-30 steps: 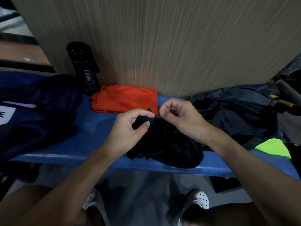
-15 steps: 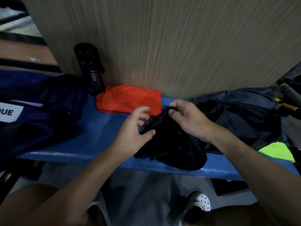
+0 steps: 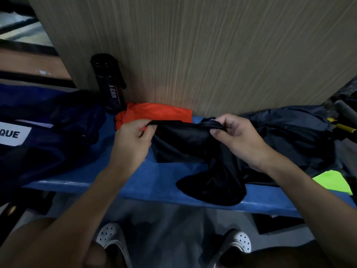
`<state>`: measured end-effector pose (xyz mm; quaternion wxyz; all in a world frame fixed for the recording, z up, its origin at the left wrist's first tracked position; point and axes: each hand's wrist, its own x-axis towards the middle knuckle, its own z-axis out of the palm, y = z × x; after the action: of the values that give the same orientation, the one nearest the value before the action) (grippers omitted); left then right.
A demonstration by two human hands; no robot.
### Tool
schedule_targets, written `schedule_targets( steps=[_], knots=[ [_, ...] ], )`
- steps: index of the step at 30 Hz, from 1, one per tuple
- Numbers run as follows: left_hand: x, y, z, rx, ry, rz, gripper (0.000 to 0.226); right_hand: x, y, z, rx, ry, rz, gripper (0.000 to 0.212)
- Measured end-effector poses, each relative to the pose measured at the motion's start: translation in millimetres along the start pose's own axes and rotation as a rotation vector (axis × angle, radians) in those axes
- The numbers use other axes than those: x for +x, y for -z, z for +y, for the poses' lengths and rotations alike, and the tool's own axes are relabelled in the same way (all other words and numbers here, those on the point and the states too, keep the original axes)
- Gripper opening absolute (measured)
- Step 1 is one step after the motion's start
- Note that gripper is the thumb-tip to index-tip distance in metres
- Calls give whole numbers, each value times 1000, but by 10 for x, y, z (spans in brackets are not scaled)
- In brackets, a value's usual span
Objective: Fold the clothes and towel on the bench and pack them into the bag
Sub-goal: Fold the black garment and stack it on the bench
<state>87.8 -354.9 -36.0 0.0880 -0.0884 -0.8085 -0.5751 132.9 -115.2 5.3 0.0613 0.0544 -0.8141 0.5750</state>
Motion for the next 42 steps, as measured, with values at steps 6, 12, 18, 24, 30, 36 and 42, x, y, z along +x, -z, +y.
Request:
schedule_targets(
  steps=[6, 12, 18, 24, 30, 36, 42],
  knots=[
    [19, 5, -141, -214, 632, -398, 23, -96, 11, 12, 58, -54, -23, 14],
    [-23, -127, -313, -354, 938, -378, 32, -230, 27, 0, 81, -61, -135, 16],
    [-89, -250, -343, -38, 1, -33, 31, -356, 48, 23, 43, -76, -191, 18],
    [-90, -261, -684, 66, 350, -140, 18, -402, 23, 87, 4, -108, -235, 17],
    [0, -300, -805, 2, 424, -51, 28, -451, 20, 87, -65, -147, -333, 12],
    [124, -440, -915, 265, 176, -61, 35, -462, -4, 36, -135, -160, -436, 12],
    [309, -634, -927, 442, -172, -217, 37, -445, -20, 18, -164, -153, -446, 12]
  ],
)
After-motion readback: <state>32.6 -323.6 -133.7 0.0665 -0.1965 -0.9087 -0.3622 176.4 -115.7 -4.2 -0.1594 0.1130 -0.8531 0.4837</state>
